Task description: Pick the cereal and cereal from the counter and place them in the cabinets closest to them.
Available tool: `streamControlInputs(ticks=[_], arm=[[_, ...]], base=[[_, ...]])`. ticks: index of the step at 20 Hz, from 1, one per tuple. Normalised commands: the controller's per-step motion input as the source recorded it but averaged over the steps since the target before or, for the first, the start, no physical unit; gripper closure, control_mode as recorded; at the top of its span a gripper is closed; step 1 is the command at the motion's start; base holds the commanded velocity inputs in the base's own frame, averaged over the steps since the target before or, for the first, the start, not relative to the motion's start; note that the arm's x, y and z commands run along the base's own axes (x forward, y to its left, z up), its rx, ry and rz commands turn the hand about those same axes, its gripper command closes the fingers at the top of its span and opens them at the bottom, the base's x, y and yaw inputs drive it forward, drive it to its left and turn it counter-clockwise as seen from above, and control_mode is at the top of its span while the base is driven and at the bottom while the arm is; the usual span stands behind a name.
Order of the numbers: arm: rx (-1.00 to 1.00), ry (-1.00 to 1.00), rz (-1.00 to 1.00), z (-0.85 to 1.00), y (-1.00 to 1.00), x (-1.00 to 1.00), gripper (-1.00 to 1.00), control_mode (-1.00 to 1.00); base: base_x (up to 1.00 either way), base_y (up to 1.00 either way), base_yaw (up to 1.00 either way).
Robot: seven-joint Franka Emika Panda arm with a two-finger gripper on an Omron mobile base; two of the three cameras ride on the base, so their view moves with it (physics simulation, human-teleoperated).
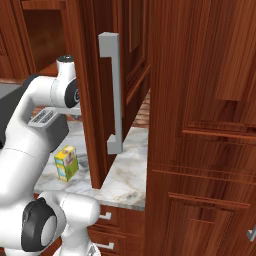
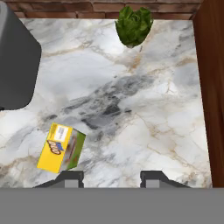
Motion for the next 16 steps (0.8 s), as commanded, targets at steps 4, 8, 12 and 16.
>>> streamControlInputs(ticks=[4, 8, 12, 16], arm=[[0.01, 0.01, 0.0, 0.0, 0.04, -0.01, -1.0, -1.0], [0.0, 0.0, 0.0, 0.0, 0.15, -0.19, -1.0, -1.0], [0.02, -0.08, 0.0, 0.0, 0.12, -0.44, -1.0, -1.0], [0.06, -0.11, 0.0, -0.03, 0.1, -0.6, -1.0, -1.0]], base=[[0.0, 0.0, 0.0], [0.0, 0.0, 0.0], [0.0, 0.0, 0.0], [0.0, 0.0, 0.0]])
